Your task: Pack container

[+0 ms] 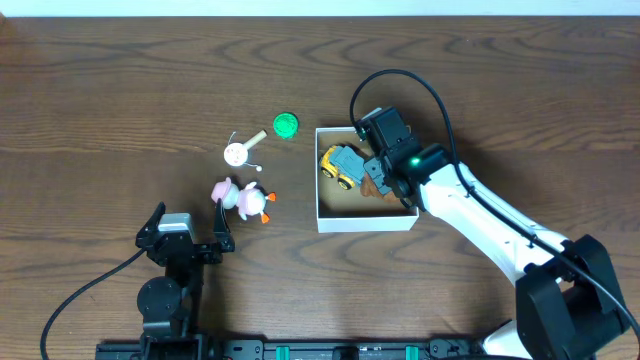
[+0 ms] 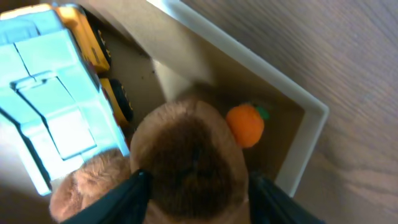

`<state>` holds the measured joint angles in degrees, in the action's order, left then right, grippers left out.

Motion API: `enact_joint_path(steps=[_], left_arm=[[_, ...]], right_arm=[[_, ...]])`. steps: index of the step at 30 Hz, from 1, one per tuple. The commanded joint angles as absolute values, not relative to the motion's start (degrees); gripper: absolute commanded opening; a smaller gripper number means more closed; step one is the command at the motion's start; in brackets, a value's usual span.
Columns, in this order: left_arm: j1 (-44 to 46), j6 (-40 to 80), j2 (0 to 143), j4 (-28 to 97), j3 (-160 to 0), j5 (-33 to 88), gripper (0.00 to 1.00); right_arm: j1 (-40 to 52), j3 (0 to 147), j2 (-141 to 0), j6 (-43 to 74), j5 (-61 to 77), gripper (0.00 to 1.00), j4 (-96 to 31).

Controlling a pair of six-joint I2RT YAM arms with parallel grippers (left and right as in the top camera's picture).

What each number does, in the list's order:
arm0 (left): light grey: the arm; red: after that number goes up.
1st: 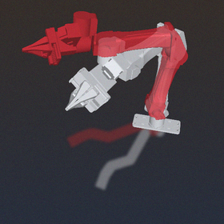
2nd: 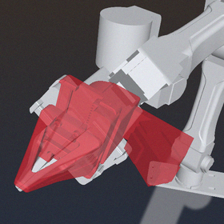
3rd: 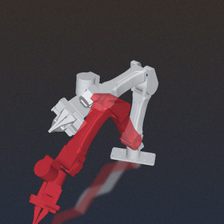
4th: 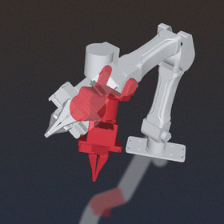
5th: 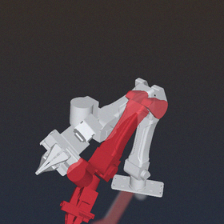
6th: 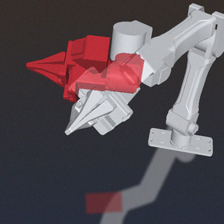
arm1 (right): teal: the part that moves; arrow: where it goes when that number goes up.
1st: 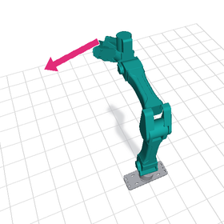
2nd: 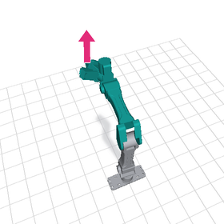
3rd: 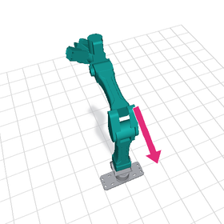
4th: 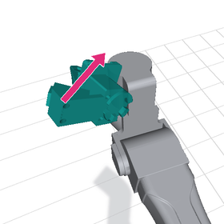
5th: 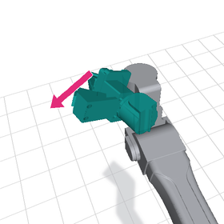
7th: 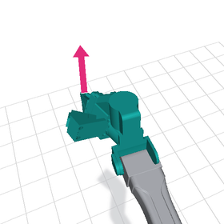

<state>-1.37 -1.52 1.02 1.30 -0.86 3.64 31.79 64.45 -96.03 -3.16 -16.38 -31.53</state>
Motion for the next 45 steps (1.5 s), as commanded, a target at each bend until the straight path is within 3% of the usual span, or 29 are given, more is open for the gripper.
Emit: enact_joint_path(steps=[1,8,18,35,38,40,43,44,45], left_arm=[[-1.19,-1.48,1.04,3.7,-0.23,3.86,0.98],[-1.19,-1.48,1.04,3.7,-0.23,3.86,0.98],[-1.19,-1.48,1.04,3.7,-0.23,3.86,0.98],[-1.19,-1.48,1.04,3.7,-0.23,3.86,0.98],[-1.19,-1.48,1.04,3.7,-0.23,3.86,0.98],[-1.19,-1.48,1.04,3.7,-0.23,3.86,0.98],[-1.19,-1.48,1.04,3.7,-0.23,3.86,0.98],[-1.19,-1.48,1.04,3.7,-0.23,3.86,0.98],[-1.19,-1.48,1.04,3.7,-0.23,3.86,0.98]], right_arm=[[31.42,64.93,-96.49,-2.83,-16.71,0.59,-30.0],[31.53,64.93,-96.23,-0.82,-16.6,0.68,-30.35],[31.57,64.93,-96.23,0.19,-16.05,0.74,-32.99],[31.57,67.33,-94.67,0.19,-16.14,0.72,-33.19],[31.57,67.79,-93.69,0.25,-16.12,0.65,-33.21],[31.57,67.81,-93.1,1.17,-16.12,0.52,-33.43],[31.57,67.81,-92.84,2.9,-16.1,0.1,-34.48],[31.57,67.81,-92.86,3.27,-16.08,0.01,-34.85],[31.57,67.79,-92.9,3.88,-16.08,0.01,-35.31]])
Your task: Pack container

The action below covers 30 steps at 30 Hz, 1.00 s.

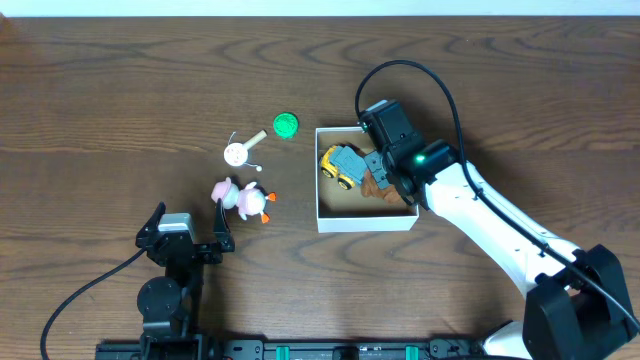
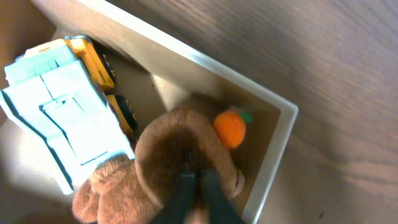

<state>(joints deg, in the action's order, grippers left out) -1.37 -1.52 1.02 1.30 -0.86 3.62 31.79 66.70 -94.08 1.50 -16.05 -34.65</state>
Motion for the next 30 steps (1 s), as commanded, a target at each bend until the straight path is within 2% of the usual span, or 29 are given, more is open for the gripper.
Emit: enact_joint_path(steps=[1,8,20,30], left_arm=[[-1.19,-1.48,1.04,3.7,-0.23,3.86,0.98],[-1.19,-1.48,1.04,3.7,-0.23,3.86,0.98],[-1.19,-1.48,1.04,3.7,-0.23,3.86,0.98],[-1.19,-1.48,1.04,3.7,-0.23,3.86,0.98]], right_arm=[[31.57,67.75,-92.9,4.34,-16.08,0.01,-35.57],[31.57,67.7,-93.86,4.93,-16.05,0.01,-35.38],[31.57,67.7,-103.42,5.32,-14.04,0.01,-32.32],[31.57,68.16,-92.18,5.32,-15.66,0.02,-33.26]])
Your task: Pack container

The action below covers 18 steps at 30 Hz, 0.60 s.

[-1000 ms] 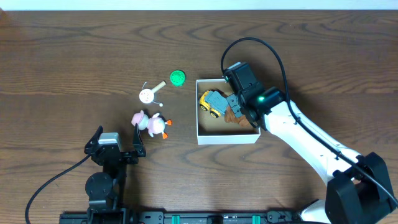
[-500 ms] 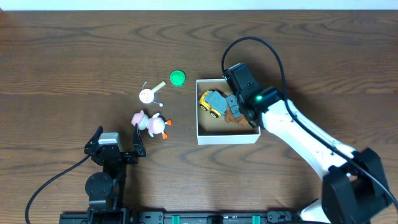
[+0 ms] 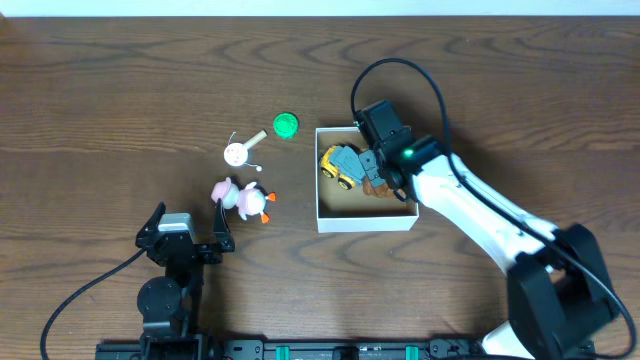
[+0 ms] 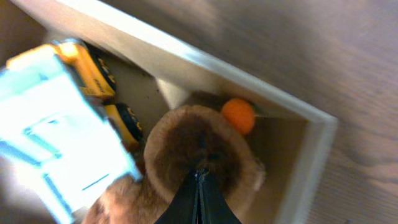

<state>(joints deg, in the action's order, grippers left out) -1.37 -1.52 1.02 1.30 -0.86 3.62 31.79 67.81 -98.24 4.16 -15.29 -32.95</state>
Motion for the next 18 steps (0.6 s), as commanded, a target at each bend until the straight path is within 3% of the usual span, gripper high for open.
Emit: enact_joint_path(steps=[1,6,9,11,13,18], left_arm=[[-1.19,-1.48,1.04,3.7,-0.23,3.86,0.98],[-1.19,-1.48,1.04,3.7,-0.23,3.86,0.98],[-1.19,-1.48,1.04,3.7,-0.23,3.86,0.98],[-1.19,-1.48,1.04,3.7,-0.23,3.86,0.98],[-1.19,-1.48,1.04,3.7,-0.23,3.86,0.98],[-1.19,-1.48,1.04,3.7,-0.23,3.86,0.98]], right_arm=[[31.57,68.16,-90.56,5.32,-15.66,0.03,-33.43],[31.51,68.16,-83.18,5.52,-17.54,0.15,-34.04],[30.59,68.16,-78.91,10.17,-25.98,0.21,-35.03],[29.26,68.16,-77.3,12.32,-29.74,0.32,-36.03],[27.31,68.16,-76.01,13.98,-31.88,0.35,-37.3],[21.19,68.16,-74.83,14.17,-32.12,0.55,-40.84]])
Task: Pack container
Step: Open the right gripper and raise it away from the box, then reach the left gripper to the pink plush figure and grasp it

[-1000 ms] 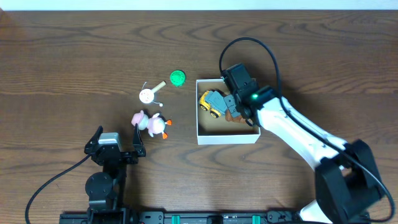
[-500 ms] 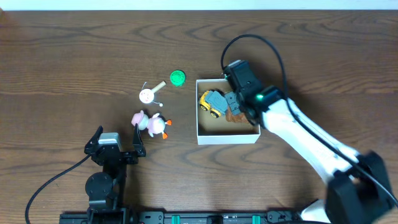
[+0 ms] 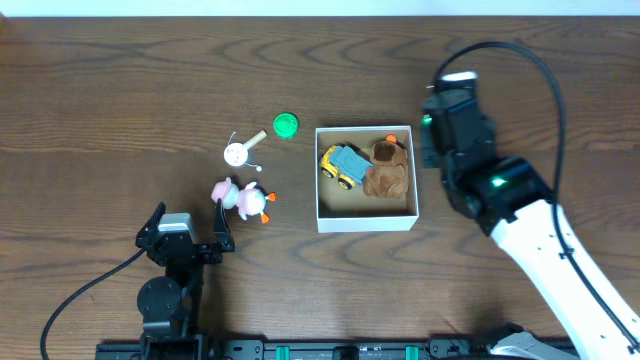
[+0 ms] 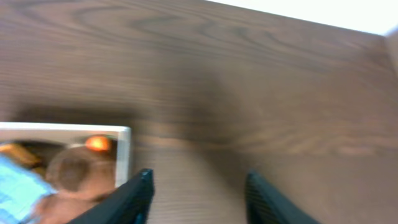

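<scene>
The white box [image 3: 367, 222] holds a yellow and blue toy truck [image 3: 343, 165] and a brown plush bear [image 3: 385, 170]. In the right wrist view the bear [image 4: 74, 177] shows blurred in the box corner [image 4: 124, 155], beside a small orange ball [image 4: 96, 143]. My right gripper [image 4: 198, 180] is open and empty over bare table just right of the box; from overhead it is the dark head [image 3: 445, 135]. On the table left of the box lie a green disc [image 3: 286, 124], a white round toy with a stick [image 3: 240, 150] and pink duck toys [image 3: 243, 200]. My left gripper [image 3: 188, 228] sits open at the front left.
Dark wood table [image 3: 120, 90] all round. The right arm's black cable [image 3: 545, 70] arcs over the far right. The left arm's base [image 3: 165, 295] stands at the front edge.
My right gripper was shut, down on the plush bear inside the box. It is now open, out of the box and to its right. The bear lies in the box's right half.
My right gripper first stood open around the bear in the box. It then was shut on top of the bear and stayed pressed there. Now it is clear of the box, empty. The left arm and the loose toys have not moved.
</scene>
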`<state>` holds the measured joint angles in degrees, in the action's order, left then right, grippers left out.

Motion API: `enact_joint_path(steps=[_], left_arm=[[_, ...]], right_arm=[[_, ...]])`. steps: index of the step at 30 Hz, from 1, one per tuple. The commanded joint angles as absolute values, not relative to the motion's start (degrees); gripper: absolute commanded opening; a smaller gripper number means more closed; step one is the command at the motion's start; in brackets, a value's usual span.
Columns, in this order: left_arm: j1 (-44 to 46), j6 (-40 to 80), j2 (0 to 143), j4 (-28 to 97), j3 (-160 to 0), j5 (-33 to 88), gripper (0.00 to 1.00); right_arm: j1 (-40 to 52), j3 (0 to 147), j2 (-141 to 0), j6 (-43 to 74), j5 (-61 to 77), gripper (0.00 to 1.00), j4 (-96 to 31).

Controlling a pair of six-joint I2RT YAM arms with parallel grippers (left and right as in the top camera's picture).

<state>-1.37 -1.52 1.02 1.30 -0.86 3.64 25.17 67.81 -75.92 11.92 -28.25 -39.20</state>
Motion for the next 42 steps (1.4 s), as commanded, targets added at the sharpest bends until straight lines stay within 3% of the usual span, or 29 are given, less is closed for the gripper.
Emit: enact_joint_path(steps=[1,3,4,10,34,39,42], left_arm=[[-1.19,-1.48,1.04,3.7,-0.23,3.86,0.98],[-1.19,-1.48,1.04,3.7,-0.23,3.86,0.98],[-1.19,-1.48,1.04,3.7,-0.23,3.86,0.98],[-1.19,-1.48,1.04,3.7,-0.23,3.86,0.98],[-1.19,-1.43,1.04,3.62,-0.23,4.16,0.98],[-1.19,-0.71,1.04,2.79,-1.48,15.68,0.98],[-1.19,5.21,1.17,2.79,-3.88,15.88,0.98]], right_arm=[[19.75,68.16,-74.83,14.2,-32.12,0.7,-41.65],[17.26,68.16,-74.87,14.17,-32.1,0.93,-42.94],[16.08,68.16,-74.87,14.17,-32.1,0.99,-43.46],[12.34,68.14,-74.89,14.15,-31.92,0.99,-45.65],[12.38,68.14,-74.89,14.15,-31.92,0.99,-45.71],[12.38,68.14,-74.89,14.15,-31.92,0.99,-45.71],[12.38,68.14,-74.89,14.15,-31.9,0.99,-45.71]])
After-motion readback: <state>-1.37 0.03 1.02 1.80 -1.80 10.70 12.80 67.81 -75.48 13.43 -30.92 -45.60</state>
